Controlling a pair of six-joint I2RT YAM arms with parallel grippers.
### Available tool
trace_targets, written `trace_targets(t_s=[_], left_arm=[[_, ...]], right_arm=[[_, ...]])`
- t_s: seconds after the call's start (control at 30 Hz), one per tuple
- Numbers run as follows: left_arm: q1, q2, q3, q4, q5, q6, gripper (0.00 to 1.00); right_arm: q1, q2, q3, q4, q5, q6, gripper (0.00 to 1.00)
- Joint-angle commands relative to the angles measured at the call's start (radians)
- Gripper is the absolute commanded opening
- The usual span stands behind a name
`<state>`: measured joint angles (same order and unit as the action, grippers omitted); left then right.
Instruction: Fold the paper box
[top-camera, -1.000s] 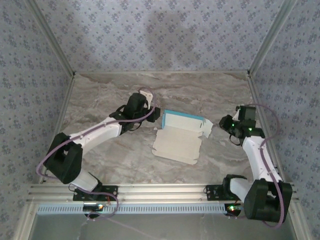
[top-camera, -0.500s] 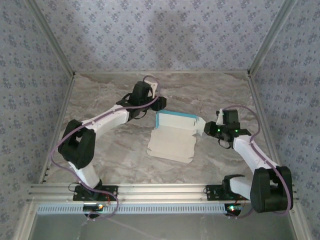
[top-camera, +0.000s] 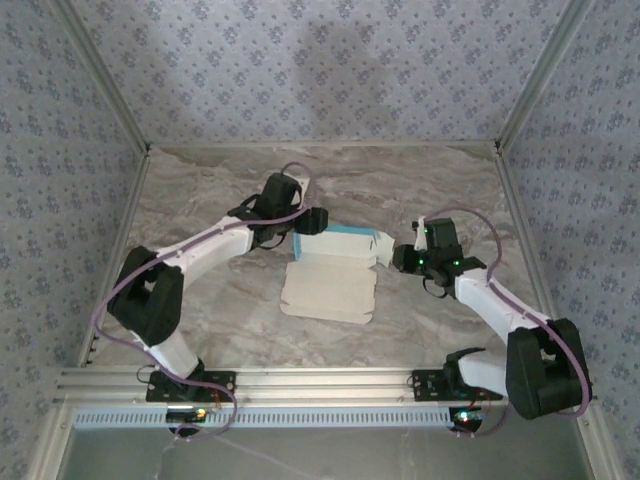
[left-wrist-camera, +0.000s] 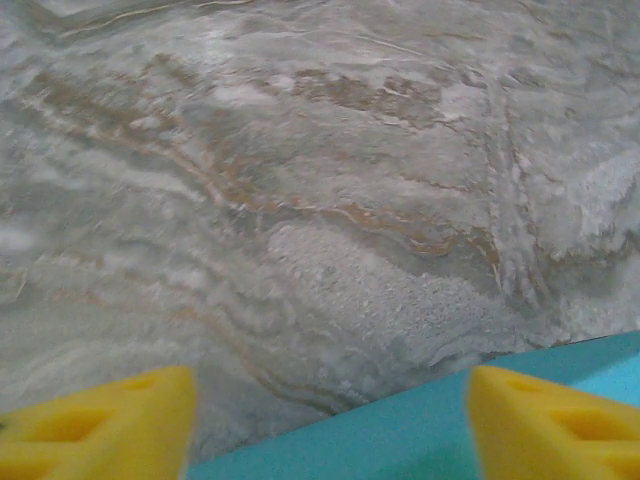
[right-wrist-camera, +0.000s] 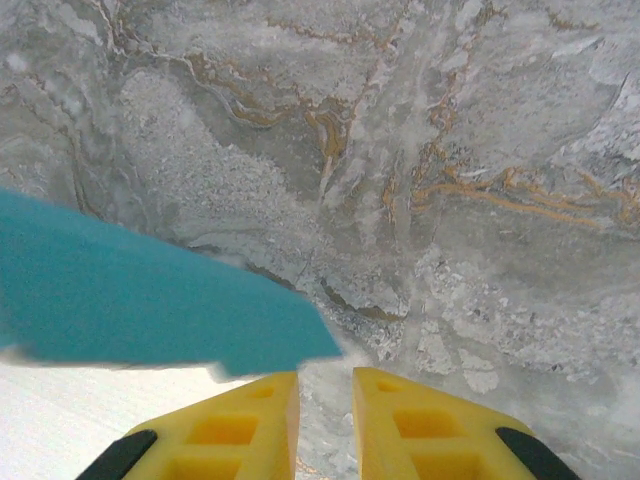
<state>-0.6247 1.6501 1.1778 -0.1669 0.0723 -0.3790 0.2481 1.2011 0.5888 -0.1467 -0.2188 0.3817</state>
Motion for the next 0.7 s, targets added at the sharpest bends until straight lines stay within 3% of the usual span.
trace_targets(t_s=[0.0,0.2,0.67], left_arm=[[-0.015,-0.065,-0.008,-0.017,-0.07,0.013,0.82],[-0.055,-0.109,-0.03,-0.004,-0.151,0.073,0.8],[-0.047,-0.052,-0.119,0.06,-0.07,-0.01,0.81]], right_arm=[[0.014,0.006,-0.021,0.034,0.04,0.033,0.23],[0.025,-0.002,-0.036,0.054,0.06,0.043,0.22],[0.031,-0.013,-0.052,0.079,0.053,0.022,0.2]])
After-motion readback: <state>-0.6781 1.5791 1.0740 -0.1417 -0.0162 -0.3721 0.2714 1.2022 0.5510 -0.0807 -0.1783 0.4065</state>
